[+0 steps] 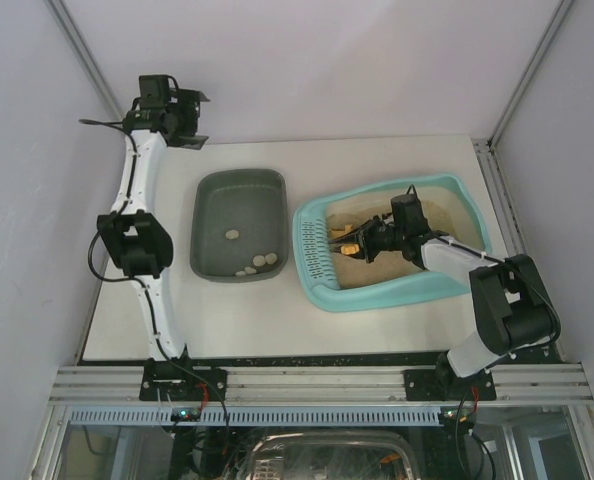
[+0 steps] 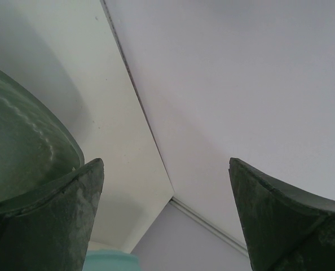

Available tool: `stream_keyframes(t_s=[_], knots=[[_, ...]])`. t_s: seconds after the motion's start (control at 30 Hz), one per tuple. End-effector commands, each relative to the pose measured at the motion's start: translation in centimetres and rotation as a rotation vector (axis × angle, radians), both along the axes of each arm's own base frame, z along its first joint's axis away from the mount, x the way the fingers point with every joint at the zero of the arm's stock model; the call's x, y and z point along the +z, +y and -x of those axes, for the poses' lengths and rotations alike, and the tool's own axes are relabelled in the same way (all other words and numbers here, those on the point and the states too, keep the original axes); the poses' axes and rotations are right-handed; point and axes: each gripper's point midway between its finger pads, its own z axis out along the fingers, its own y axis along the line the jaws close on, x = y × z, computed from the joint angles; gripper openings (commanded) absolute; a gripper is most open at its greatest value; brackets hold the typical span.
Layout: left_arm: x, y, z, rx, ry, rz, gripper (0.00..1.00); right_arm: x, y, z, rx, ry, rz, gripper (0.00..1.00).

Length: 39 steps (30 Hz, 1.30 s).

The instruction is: Clean the litter box

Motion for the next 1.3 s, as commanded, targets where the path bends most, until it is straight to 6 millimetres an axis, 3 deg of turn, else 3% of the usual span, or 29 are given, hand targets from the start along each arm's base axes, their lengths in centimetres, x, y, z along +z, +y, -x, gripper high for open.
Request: stream_keyframes(t_s=[0.0, 0.2, 0.47, 0.67, 0.93, 1.27], knots=[[0.4, 1.0, 0.3, -0.011, -0.019, -0.011, 0.95, 1.7, 0.2, -1.8, 0.036, -0.260, 0.002, 0.00], [0.4, 1.7, 0.0, -0.003, -0.026, -0.006, 0.94, 1.4, -0.4, -1.9, 0.072, -0.355, -0.001, 0.00], [-0.4, 1.7, -0.8, -0.029, -0.028, -0.013, 0.94, -0.9, -1.4, -1.5, 0.128, -0.418, 0.050, 0.00], [-1.6, 1.4, -0.1, -0.073, 0.003, -0.047, 0.92, -1.9, -2.3, -0.8, 0.116, -0.475, 0.090, 0.00], [-2.2, 0.1, 0.4, -0.154, 0.005, -0.087, 0.92, -1.3, -4.8, 1.2, 0.129, -0.535, 0.186, 0.00], [1.4, -3.8, 3.3, -0.262, -0.189, -0.250, 0.91, 0.3, -8.2, 3.1, 0.087, -0.616, 0.291, 0.00]])
